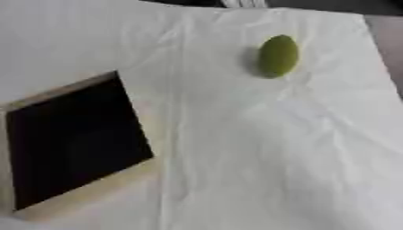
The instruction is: Pick up objects on the table and place them in the box.
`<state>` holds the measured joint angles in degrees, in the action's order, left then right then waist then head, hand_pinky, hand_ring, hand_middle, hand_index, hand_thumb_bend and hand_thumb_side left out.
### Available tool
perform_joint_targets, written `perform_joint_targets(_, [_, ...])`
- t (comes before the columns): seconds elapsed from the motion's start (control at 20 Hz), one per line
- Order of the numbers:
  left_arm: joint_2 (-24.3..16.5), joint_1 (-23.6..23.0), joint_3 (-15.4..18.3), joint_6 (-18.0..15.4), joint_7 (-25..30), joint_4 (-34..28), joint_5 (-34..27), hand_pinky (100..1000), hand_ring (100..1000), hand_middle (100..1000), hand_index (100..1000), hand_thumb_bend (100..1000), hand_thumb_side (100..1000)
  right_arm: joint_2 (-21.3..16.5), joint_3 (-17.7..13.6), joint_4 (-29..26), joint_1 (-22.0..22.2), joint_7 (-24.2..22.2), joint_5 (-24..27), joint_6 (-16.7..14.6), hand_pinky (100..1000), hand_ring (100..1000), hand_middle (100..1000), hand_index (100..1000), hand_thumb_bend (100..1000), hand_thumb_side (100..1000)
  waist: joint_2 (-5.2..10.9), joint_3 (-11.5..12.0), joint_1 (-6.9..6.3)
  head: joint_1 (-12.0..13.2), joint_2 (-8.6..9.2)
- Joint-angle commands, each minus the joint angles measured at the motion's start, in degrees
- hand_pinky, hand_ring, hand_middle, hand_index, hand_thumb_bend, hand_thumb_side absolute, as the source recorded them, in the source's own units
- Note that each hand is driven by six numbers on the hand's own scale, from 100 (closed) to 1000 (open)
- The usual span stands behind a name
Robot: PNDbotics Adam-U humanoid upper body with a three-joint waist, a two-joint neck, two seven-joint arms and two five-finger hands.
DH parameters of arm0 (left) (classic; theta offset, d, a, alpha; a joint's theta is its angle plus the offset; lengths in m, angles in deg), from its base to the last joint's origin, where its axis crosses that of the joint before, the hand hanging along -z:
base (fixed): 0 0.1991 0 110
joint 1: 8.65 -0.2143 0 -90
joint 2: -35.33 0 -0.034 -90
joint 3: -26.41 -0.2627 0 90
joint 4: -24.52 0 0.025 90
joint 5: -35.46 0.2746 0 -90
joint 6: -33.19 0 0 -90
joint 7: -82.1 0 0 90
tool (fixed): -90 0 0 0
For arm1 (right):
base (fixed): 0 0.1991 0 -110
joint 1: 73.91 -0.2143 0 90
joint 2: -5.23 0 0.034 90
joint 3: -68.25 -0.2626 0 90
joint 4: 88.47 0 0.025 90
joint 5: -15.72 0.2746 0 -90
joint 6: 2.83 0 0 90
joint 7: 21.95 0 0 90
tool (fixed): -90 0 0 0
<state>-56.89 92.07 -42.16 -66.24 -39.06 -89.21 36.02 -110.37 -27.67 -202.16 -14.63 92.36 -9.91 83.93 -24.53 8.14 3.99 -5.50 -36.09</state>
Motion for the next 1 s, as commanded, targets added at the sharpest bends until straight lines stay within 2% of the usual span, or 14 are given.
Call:
perform_joint_targets(0.05, [-0.9, 0.2, 0.6, -0.1, 0.0, -0.9, 0.3, 493, 507, 544, 718, 331, 578, -2.6, 0.1, -0.9, -1.3, -1.1, -0.4, -0.5, 797, 690, 759, 849, 350, 547, 1.24, 0.0, -0.22, -0.4, 0.22])
perform_joint_targets(0.25, [-0.9, 0.1, 0.5, 0.0, 0.1, -0.9, 0.3, 493, 507, 544, 718, 330, 578, -4.8, 1.5, -0.9, -2.7, -3.5, -1.1, -1.4, 797, 704, 768, 859, 362, 550, 1.25, 0.2, -0.17, -2.0, -0.36])
perform_joint_targets(0.3, [-0.9, 0.1, 0.5, 0.0, 0.1, -0.9, 0.3, 493, 507, 544, 718, 330, 579, -5.3, 1.9, -0.9, -3.0, -4.2, -1.4, -1.6, 799, 715, 776, 866, 391, 552, 1.24, 0.2, -0.15, -2.3, -0.48])
perform_joint_targets(0.4, [-0.9, 0.1, 0.5, 0.0, 0.2, -0.9, 0.3, 493, 507, 544, 718, 329, 579, -6.5, 2.8, -0.9, -3.7, -5.9, -2.3, -2.1, 801, 732, 790, 877, 375, 562, 1.23, 0.3, -0.15, -2.8, -0.64])
perform_joint_targets(0.75, [-1.0, 0.1, 0.3, 0.0, 0.4, -0.9, 0.2, 492, 507, 544, 719, 328, 580, -11.4, 6.3, -0.9, -5.9, -11.7, -7.5, -5.4, 809, 800, 840, 917, 424, 582, 1.31, 0.3, -0.23, -2.9, -0.71])
perform_joint_targets(1.0, [-1.1, 0.1, 0.1, 0.0, 0.6, -0.9, 0.2, 492, 507, 544, 718, 329, 578, -14.5, 9.6, -0.9, -6.5, -15.7, -10.9, -9.0, 815, 829, 862, 935, 485, 575, 1.33, 0.5, -0.08, -2.6, -0.77])
